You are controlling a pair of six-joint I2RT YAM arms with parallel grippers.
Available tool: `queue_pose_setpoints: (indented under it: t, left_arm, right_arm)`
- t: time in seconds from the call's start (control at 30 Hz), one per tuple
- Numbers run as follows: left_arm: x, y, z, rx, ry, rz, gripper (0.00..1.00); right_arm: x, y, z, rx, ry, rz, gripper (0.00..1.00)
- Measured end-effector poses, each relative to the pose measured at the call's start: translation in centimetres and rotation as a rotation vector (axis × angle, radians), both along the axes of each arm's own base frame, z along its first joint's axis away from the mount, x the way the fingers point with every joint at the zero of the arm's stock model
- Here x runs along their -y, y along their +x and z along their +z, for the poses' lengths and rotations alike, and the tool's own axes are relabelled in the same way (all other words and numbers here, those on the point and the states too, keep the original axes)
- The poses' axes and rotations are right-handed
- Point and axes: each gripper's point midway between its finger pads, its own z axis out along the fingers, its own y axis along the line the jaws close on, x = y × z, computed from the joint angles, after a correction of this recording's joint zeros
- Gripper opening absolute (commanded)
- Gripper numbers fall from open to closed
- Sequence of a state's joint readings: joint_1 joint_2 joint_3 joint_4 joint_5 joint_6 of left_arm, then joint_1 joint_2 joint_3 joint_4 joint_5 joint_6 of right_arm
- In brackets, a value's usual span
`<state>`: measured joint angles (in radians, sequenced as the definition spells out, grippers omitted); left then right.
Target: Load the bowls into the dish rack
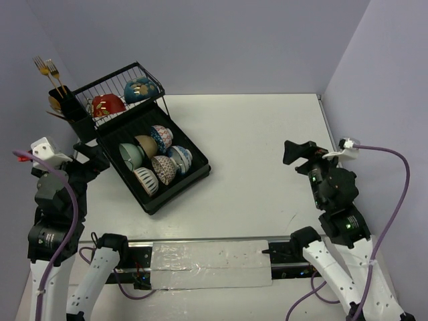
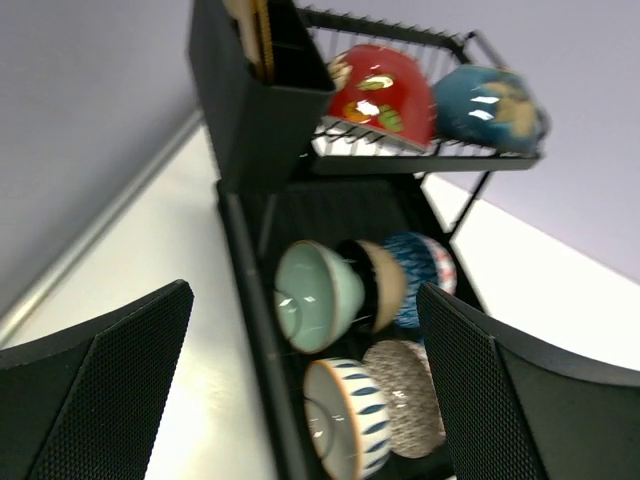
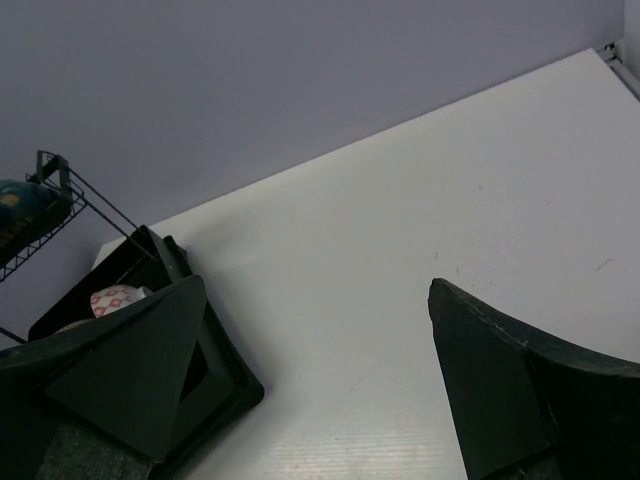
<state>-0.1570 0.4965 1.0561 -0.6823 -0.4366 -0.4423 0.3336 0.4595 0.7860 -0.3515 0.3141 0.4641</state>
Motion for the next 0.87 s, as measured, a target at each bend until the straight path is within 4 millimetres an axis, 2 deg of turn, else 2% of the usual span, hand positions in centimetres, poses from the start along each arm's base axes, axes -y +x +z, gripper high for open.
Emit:
queue_pose_setpoints:
  t: [0.13,0.37,0.5,0.7,0.87]
  left_arm:
    - [-0.8,-0.6,-0.7,-0.038,0.052,0.028,0.99]
    - [-1.1,-1.8,-1.0,-0.016,0.065,0.027,0.99]
    - [-1.1,-1.7,-1.9,-0.033,0.067,0.026,0.99]
    - [-1.0,-1.6,-2.5,-0.047,0.070,0.026,0.99]
    - [-1.0,-1.5,-2.9,-0.049,0.069,0.023,0.99]
  right_arm:
    - [0.7,-1.3,1.3,0.058,-0.006,-0.016,1.00]
    - [1.1,-1.5,1.4,0.066,-0.039,-0.032,1.00]
    - [1.5,-1.7,1.7,0.076,-0.058,-0.044,1.00]
    - [2.1,-2.1,3.4,0.118,-0.066,-0.069,0.99]
    - [2.1,-2.2,3.6,0.123,-0.067,-0.069,0.99]
